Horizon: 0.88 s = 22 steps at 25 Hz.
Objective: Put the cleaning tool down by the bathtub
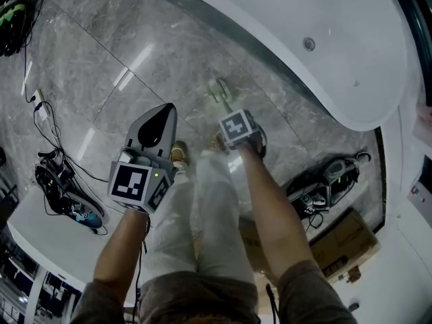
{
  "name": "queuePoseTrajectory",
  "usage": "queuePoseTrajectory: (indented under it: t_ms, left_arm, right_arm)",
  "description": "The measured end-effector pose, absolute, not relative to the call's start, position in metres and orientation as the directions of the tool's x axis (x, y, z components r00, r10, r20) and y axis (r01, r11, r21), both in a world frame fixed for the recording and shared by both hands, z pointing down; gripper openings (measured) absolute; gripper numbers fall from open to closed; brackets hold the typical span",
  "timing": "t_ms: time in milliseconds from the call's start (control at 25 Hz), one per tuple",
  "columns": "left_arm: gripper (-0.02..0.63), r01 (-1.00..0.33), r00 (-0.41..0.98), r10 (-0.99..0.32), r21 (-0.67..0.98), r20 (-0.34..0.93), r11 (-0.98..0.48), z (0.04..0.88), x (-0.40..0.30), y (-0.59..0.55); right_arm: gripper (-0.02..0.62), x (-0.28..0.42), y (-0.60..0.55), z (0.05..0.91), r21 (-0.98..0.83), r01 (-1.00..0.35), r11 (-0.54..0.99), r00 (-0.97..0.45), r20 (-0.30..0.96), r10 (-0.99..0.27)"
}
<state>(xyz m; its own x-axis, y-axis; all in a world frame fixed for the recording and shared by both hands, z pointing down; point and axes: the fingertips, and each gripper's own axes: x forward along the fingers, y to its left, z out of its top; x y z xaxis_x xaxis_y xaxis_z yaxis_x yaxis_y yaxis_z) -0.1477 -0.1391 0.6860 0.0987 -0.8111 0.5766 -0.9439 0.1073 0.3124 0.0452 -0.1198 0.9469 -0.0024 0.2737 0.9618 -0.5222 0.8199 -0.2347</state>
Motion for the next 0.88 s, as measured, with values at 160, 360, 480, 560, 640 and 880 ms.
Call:
queuePoseTrajectory:
  t_ms: [160, 360, 480, 560, 640, 880]
  left_arm:
    - [-0.008, -0.942, 0.103, -0.824, 0.321, 0.557, 0.100, 0.678, -0.146, -0.139]
    - [-0.008, -0.943, 0.106, -0.825, 0.318, 0.555, 0.093, 0.663, -0.143, -0.139]
    - [-0.008, -0.947, 0.110, -0.821, 0.311, 0.561, 0.086, 0.650, -0.140, -0.137]
    - [-0.008, -0.947, 0.112, -0.819, 0.310, 0.562, 0.084, 0.638, -0.138, -0.135]
    - [-0.008, -0.945, 0.113, -0.818, 0.316, 0.565, 0.087, 0.625, -0.136, -0.132]
    - [-0.008, -0.943, 0.128, -0.817, 0.324, 0.562, 0.075, 0.577, -0.124, -0.124]
  right_arm:
    - [0.148, 0.042, -0.124, 0.936, -0.228, -0.543, 0.808, -0.051, 0.970, 0.239]
    - [0.181, 0.044, -0.135, 0.915, -0.201, -0.565, 0.801, -0.089, 0.979, 0.183]
    - [0.181, 0.044, -0.144, 0.894, -0.182, -0.578, 0.796, -0.129, 0.983, 0.131]
    - [0.181, 0.042, -0.150, 0.876, -0.175, -0.594, 0.785, -0.166, 0.982, 0.093]
    - [0.139, 0.040, -0.156, 0.853, -0.170, -0.616, 0.769, -0.206, 0.977, 0.051]
    - [0.008, 0.026, -0.167, 0.774, -0.183, -0.681, 0.709, -0.311, 0.949, -0.054]
